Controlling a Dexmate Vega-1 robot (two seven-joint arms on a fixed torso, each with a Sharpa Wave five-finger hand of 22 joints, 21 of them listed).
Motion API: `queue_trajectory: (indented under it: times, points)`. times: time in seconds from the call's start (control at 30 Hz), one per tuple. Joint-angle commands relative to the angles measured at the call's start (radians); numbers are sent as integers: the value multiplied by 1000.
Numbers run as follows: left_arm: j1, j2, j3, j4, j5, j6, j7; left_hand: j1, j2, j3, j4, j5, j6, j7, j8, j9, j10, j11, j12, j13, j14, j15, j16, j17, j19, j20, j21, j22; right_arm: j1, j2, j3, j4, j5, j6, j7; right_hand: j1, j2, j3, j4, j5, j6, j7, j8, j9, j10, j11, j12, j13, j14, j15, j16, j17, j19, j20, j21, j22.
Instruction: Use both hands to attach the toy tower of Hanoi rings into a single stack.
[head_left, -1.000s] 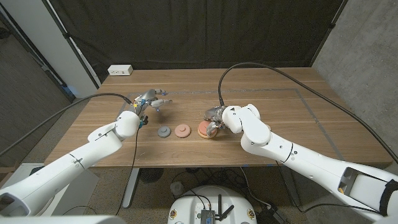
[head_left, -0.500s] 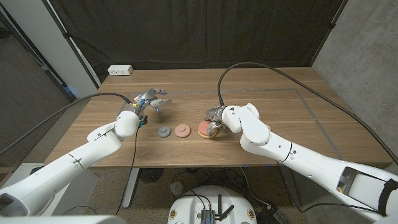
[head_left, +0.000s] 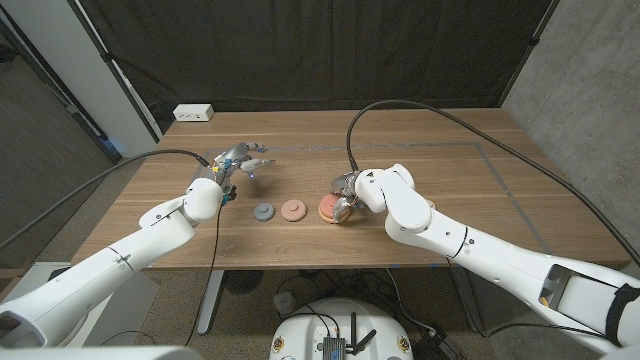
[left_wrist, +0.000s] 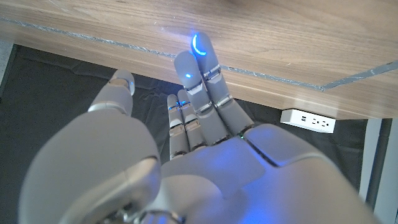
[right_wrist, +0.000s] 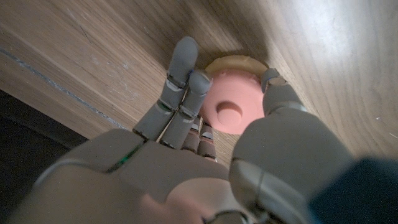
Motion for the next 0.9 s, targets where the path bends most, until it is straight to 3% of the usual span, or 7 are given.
queue_trajectory:
  times: [0.03,0.63,0.9]
  points:
    - [3,1,-5,2,-4,-4,3,-5,6,9,2,2,9,1,0,5,9,4,-3,3,-2,-59,10,4,-3,-95,7,-1,-6,5,12,-3,-72,46,37,-5,-7,-6,-1,-7,-9,3,1,0,-8,3,1,-4,-10,-45,-14,-6,-2,-66,-1,3]
    - [11,3,-11,-5,-6,-3,9,-2,8,15,0,4,10,2,0,5,9,2,-4,4,-5,-59,11,1,-5,-95,14,-3,-41,17,59,-22,-101,71,72,-8,-12,-24,-3,-34,-52,11,4,-7,-44,19,5,-32,-25,-45,-47,-26,-17,-65,-17,3]
    - [18,5,-15,-8,-10,-4,12,-1,10,17,0,5,11,4,0,5,11,4,-3,5,-5,-59,13,2,-8,-95,15,-3,-65,14,89,-44,-99,63,71,-3,-6,-33,-4,-43,-34,6,16,-10,-20,8,18,-44,-15,-45,-49,-38,-10,-67,-19,3]
